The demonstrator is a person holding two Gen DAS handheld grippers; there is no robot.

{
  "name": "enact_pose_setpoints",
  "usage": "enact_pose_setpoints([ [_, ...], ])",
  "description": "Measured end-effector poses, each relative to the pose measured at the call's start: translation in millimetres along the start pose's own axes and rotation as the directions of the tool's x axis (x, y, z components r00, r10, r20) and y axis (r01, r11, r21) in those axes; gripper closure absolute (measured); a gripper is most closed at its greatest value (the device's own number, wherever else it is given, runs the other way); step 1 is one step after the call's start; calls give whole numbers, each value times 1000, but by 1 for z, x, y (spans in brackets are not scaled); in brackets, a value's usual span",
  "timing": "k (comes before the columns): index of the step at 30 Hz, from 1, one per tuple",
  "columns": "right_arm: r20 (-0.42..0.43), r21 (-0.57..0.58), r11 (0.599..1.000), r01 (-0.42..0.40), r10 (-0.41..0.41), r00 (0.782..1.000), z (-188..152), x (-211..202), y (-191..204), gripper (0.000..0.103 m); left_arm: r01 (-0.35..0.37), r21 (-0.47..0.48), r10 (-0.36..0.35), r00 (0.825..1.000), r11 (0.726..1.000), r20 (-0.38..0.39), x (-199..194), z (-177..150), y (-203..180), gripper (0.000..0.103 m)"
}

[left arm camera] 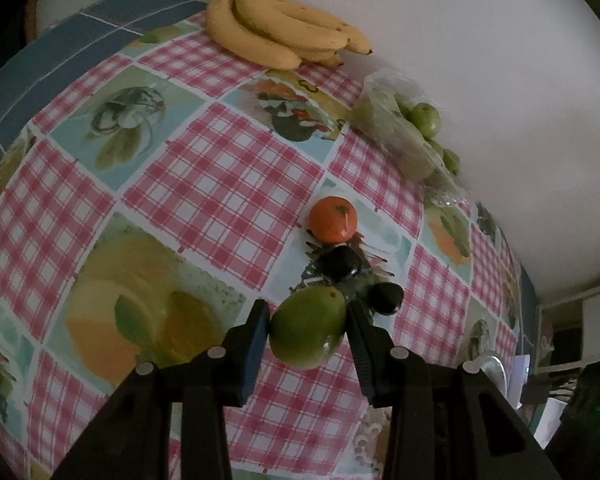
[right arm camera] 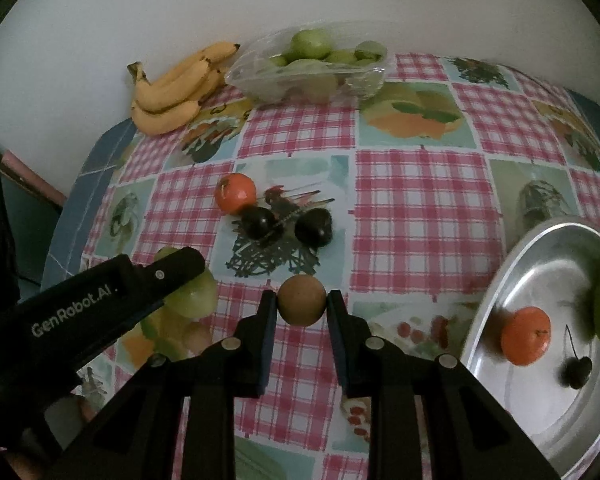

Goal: Organize fruits
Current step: 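Carry the pear in the left tool while the right tool carries the brown fruit over the bowl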

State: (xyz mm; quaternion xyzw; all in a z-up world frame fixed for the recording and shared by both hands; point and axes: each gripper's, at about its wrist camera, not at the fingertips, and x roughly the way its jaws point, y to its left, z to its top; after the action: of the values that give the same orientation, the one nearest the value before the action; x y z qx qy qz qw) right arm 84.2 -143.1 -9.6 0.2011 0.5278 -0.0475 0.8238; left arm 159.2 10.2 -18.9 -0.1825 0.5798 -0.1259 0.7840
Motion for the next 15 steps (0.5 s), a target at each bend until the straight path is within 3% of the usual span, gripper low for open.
enact_pose_setpoints([
  [15, 19, 49, 999, 12, -13, 1000, -13, -39, -17, 77, -19, 92, 17, 999, 996, 31, -18, -14, -19, 61],
])
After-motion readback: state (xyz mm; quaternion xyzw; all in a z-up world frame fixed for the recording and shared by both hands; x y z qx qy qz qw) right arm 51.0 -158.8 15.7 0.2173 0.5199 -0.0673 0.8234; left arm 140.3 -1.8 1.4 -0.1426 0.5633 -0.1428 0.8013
